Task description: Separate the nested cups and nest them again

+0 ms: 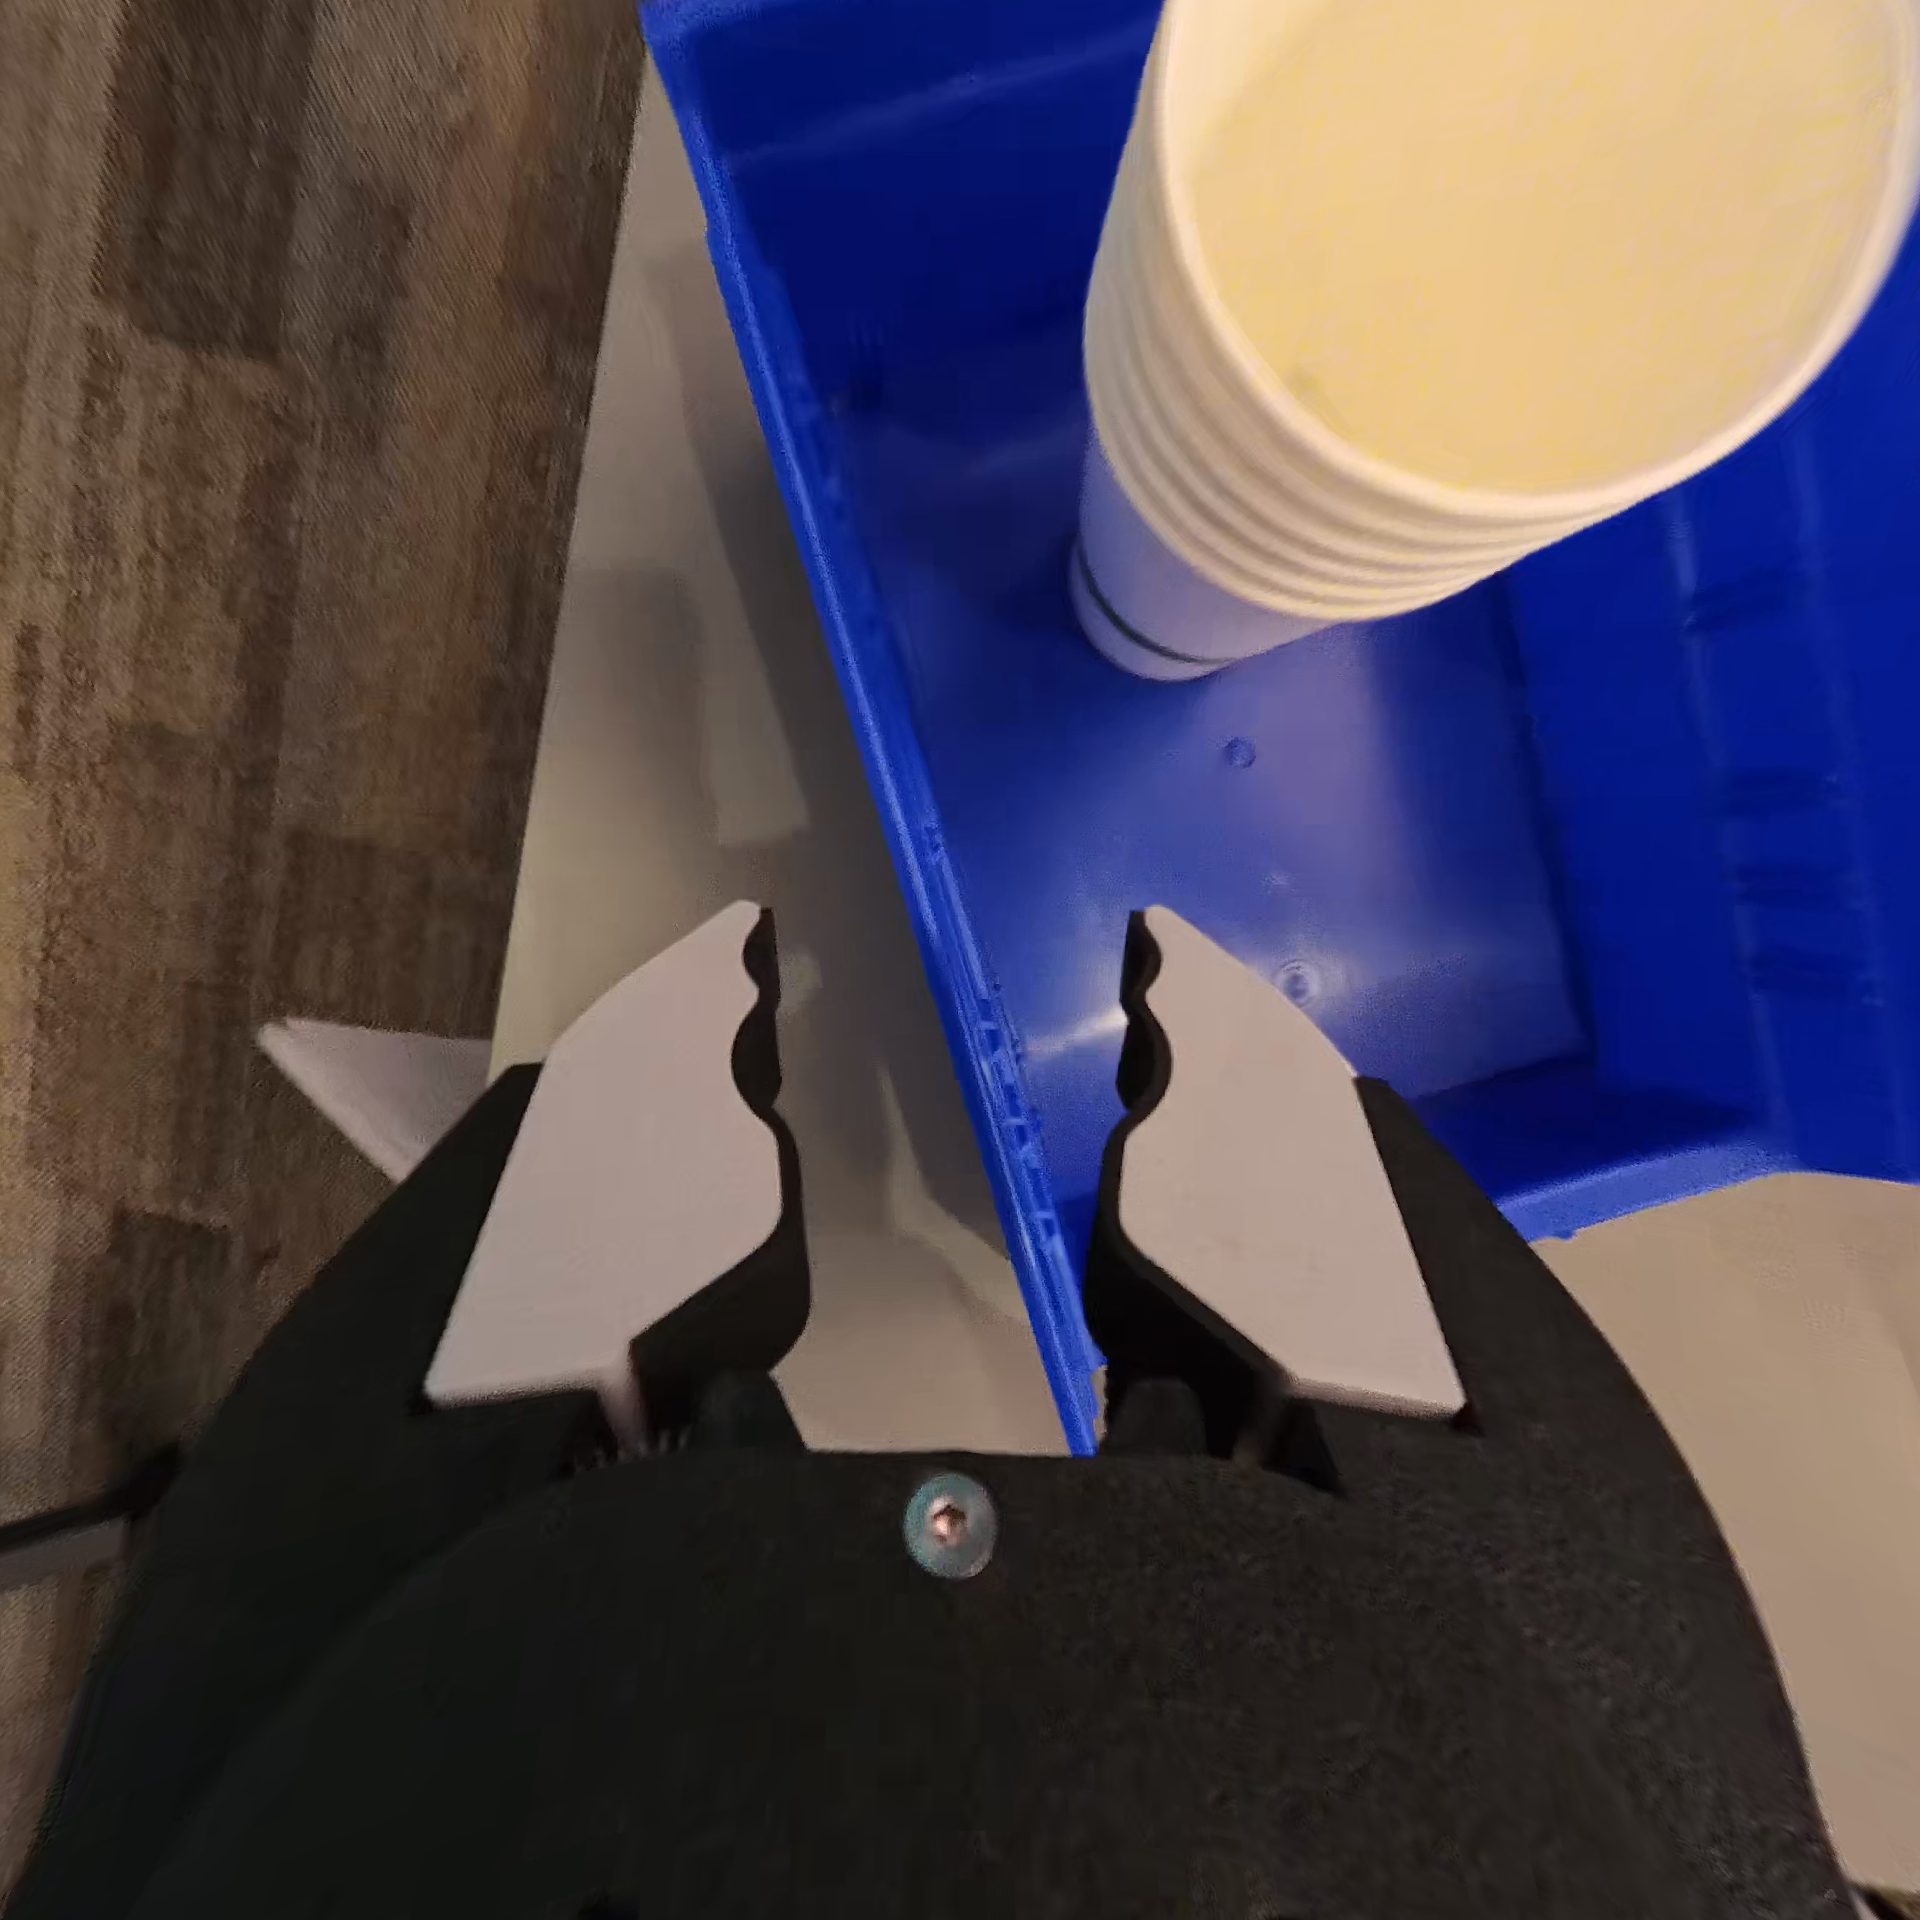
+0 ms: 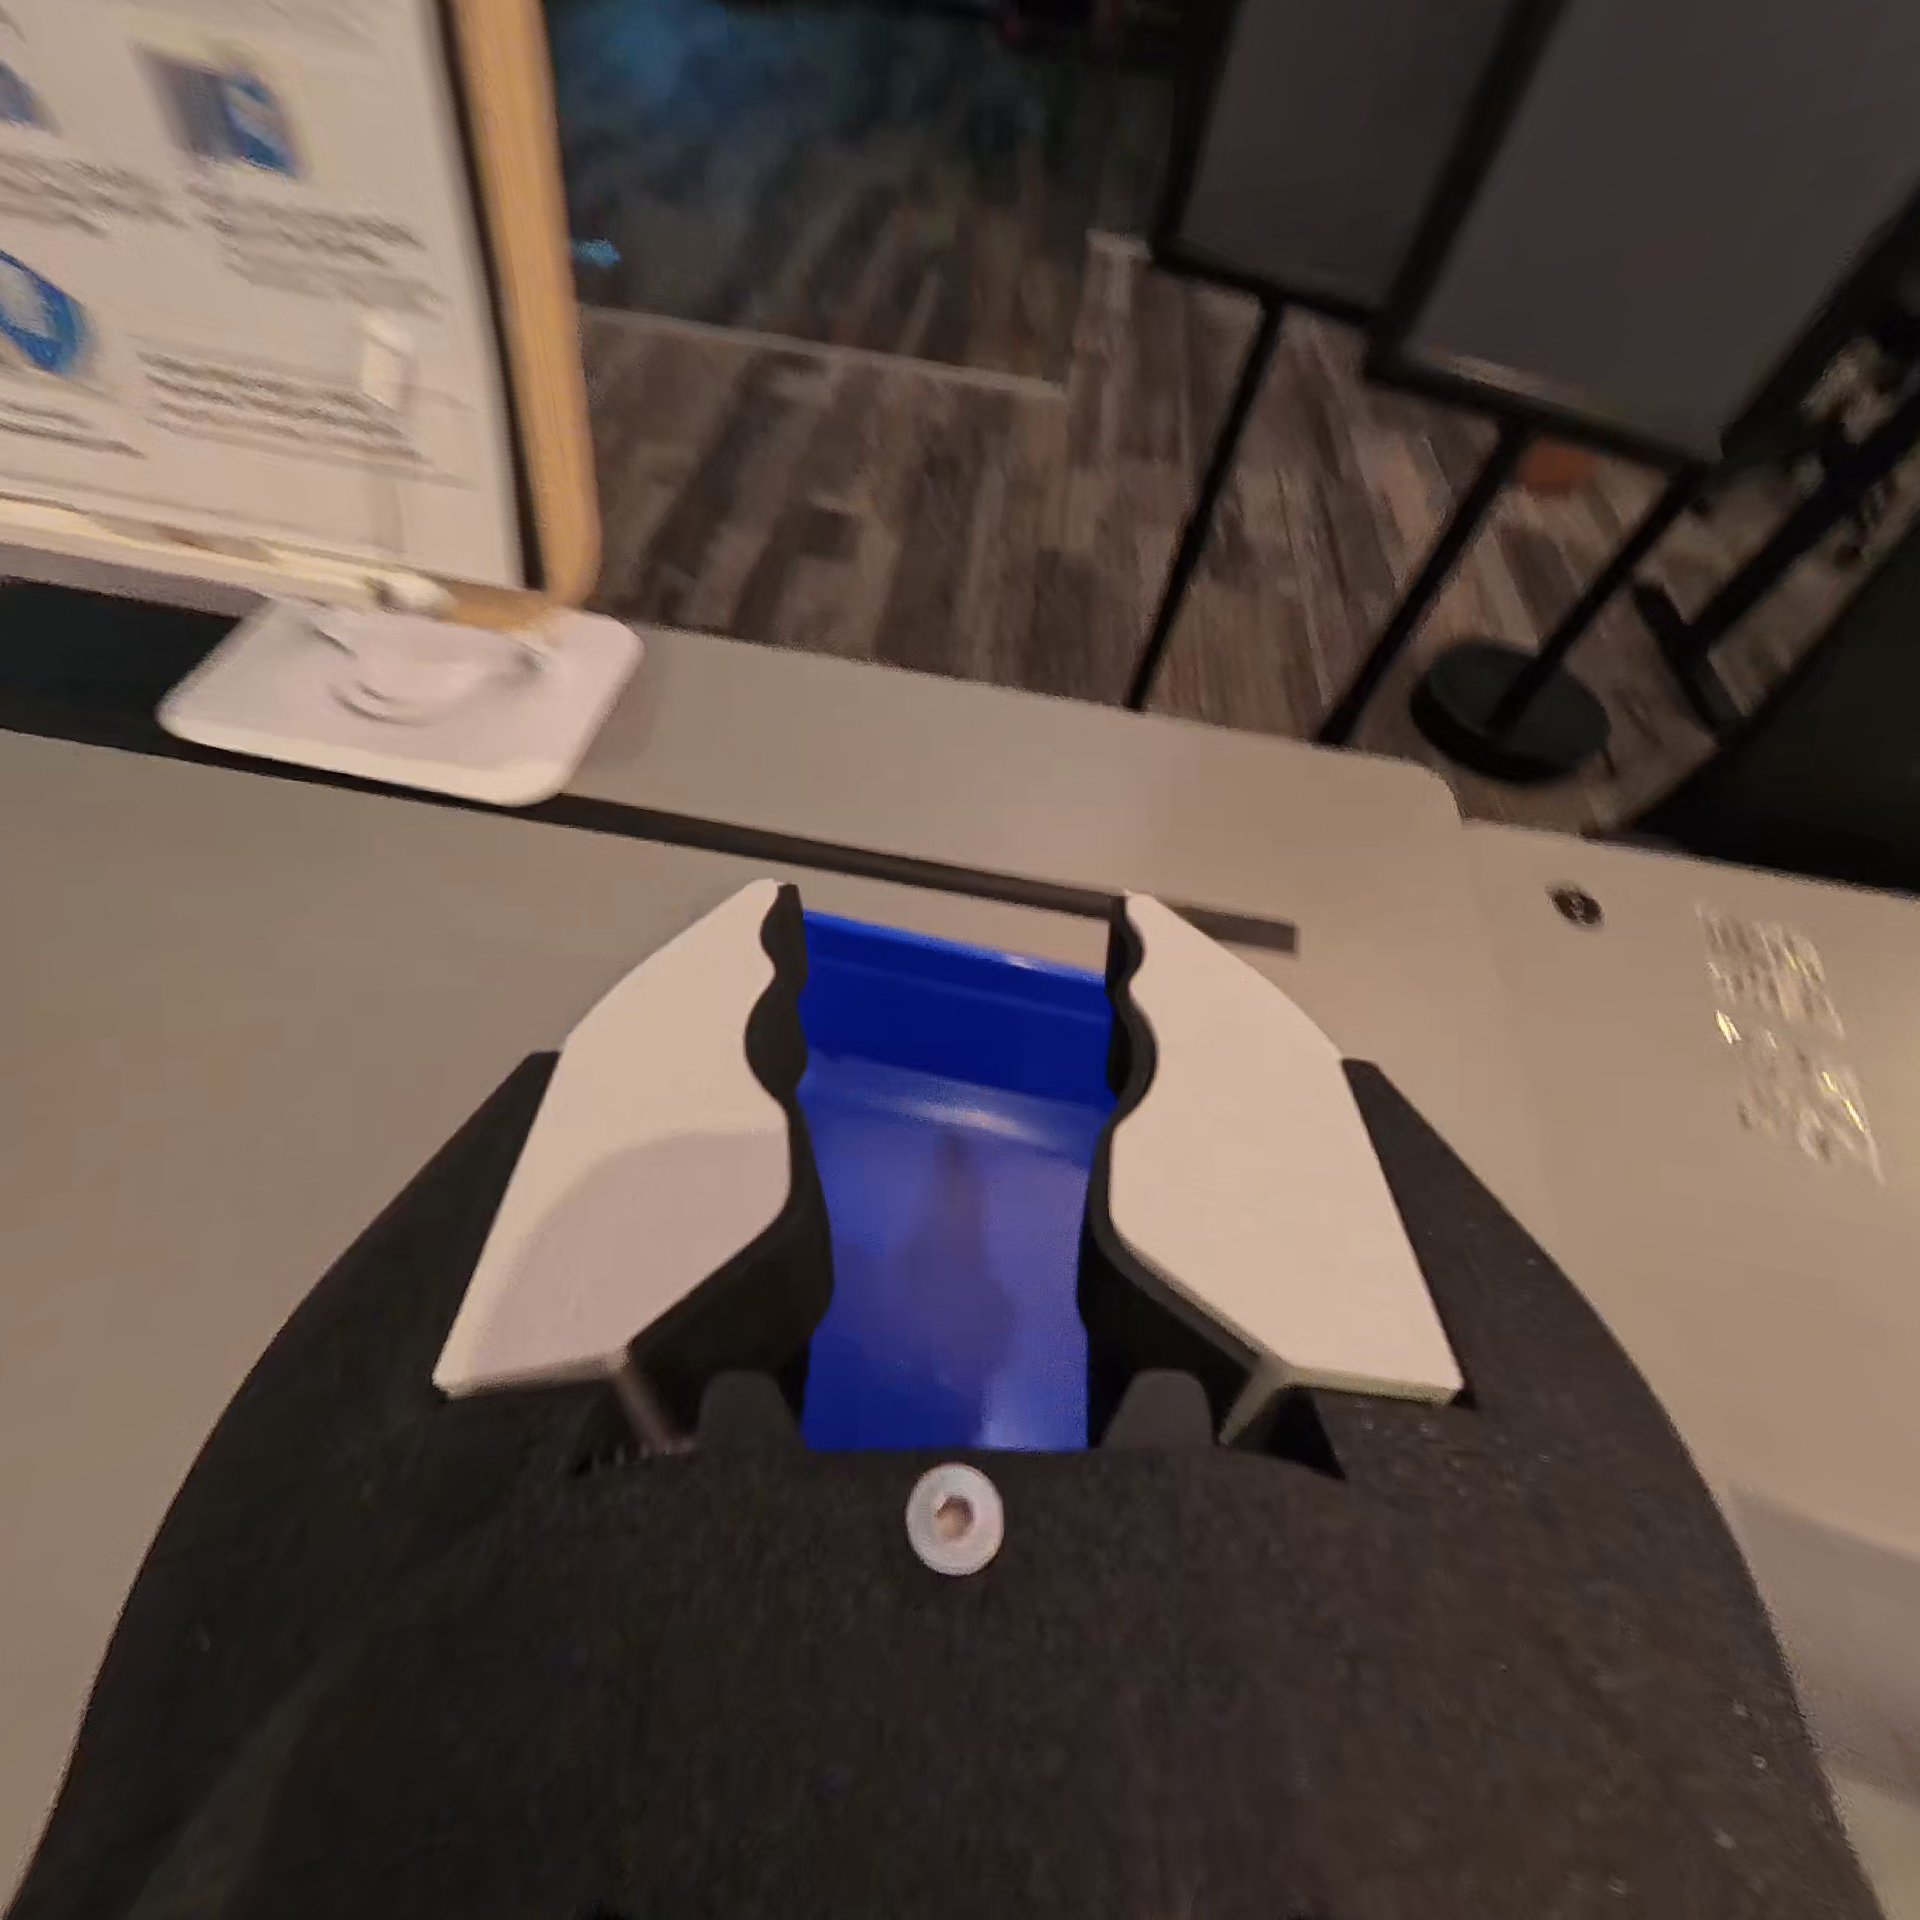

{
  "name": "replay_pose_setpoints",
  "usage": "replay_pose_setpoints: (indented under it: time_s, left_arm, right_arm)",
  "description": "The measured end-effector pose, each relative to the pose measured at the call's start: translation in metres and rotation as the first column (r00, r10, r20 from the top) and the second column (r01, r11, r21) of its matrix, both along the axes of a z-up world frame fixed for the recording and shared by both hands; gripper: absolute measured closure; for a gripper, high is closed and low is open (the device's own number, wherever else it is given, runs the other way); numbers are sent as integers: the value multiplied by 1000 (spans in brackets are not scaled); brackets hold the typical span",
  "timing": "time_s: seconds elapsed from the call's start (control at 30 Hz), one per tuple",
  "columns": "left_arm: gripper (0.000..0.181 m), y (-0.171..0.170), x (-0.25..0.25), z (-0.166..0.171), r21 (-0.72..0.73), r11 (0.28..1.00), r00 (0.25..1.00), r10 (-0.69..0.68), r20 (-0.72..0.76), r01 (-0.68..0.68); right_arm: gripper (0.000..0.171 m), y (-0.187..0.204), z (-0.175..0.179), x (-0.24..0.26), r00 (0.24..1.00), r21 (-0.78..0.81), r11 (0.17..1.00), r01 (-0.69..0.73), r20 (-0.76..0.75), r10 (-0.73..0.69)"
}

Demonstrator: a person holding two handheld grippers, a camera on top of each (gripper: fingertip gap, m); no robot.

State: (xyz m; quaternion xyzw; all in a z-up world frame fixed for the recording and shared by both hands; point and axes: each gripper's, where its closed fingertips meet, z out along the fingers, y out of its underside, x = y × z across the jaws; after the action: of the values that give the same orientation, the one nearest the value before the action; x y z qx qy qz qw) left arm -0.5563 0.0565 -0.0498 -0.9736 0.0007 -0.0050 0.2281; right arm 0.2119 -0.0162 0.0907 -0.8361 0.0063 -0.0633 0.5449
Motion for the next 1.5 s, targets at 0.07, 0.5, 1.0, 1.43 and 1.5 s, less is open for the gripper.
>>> replay_pose_setpoints:
  time_s: [0.07, 0.5, 1.0, 1.43, 1.5]
  left_arm:
    - [122, 0, 0, -13, -53, 999, 1000, -11, -7, 11]
    - [166, -2, 2, -57, -261, 956, 983, -159, -93, 130]
    - [165, 18, 50, -58, -215, 873, 876, -467, -117, 437]
    - [169, 16, 63, -60, -173, 845, 854, -519, -44, 505]
    - [170, 16, 66, -60, -159, 843, 851, -524, -33, 513]
  right_arm:
    - [118, 4, 19, -34, 996, 74, 994, -83, -2, 84]
    - [117, 12, 4, -83, 947, 61, 947, -316, -46, 319]
    - [118, 10, -4, -80, 941, 46, 944, -326, -77, 328]
    - [121, 12, 2, -77, 941, 100, 942, -319, -88, 328]
    - [121, 13, 1, -77, 940, 97, 942, -321, -89, 330]
